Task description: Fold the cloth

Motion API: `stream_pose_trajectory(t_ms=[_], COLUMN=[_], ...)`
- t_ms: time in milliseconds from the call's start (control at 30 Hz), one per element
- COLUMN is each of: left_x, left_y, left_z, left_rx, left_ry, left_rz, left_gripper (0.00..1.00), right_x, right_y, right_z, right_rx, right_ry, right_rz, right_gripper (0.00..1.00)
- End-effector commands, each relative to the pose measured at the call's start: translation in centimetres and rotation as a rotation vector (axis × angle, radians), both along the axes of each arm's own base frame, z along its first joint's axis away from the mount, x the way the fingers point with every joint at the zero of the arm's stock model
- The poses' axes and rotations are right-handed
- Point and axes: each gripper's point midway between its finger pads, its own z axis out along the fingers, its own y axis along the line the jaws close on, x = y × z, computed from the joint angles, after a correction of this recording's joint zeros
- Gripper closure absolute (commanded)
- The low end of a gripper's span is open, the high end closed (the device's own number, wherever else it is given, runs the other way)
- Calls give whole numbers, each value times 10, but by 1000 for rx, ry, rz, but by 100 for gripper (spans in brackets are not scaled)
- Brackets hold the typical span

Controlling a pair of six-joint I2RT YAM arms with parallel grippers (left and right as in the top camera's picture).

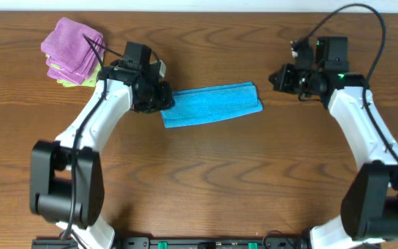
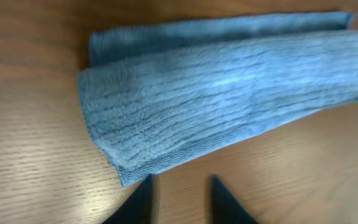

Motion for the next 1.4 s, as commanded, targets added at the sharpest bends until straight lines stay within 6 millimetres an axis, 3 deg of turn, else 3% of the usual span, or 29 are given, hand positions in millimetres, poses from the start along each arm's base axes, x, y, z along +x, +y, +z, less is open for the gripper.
stream_pose_trajectory(t_ms=[0, 33, 100, 267, 467, 700, 967, 1033, 1233, 1333, 1367], left_x=[13, 13, 12, 12, 14, 14, 17, 18, 23, 28, 28], left_y=[10, 11, 10, 10, 9, 10, 17, 18, 13, 13, 12], left_z=[14, 13, 9, -1, -1, -1, -3, -2, -2, -11, -16], left_rx=[109, 121, 125, 126, 123, 124, 168, 173, 176, 255, 280], left_ry=[-89, -91, -81, -47, -56, -54, -68, -77, -112, -141, -140], left_rz=[18, 20, 19, 42, 42, 42, 56, 58, 24, 26, 21], left_gripper=[43, 37, 33, 35, 34, 34, 35, 35, 64, 93, 94], right_x=[3, 3, 5, 9, 3, -11, -58, -61, -59, -57, -56], right_y=[6, 9, 18, 30, 43, 45, 51, 50, 52, 53, 54], right_z=[-12, -18, -32, -62, -104, -149, -158, -158, -154, -147, -144], right_rx=[-142, -162, -183, -202, -216, -278, -317, -320, -312, -305, -301], right_ry=[-18, -9, 5, 39, 117, 218, 395, 406, 394, 381, 373], right_rz=[23, 27, 43, 66, 107, 126, 181, 184, 183, 174, 174], right_gripper=[99, 99, 98, 99, 98, 98, 98, 99, 99, 99, 99])
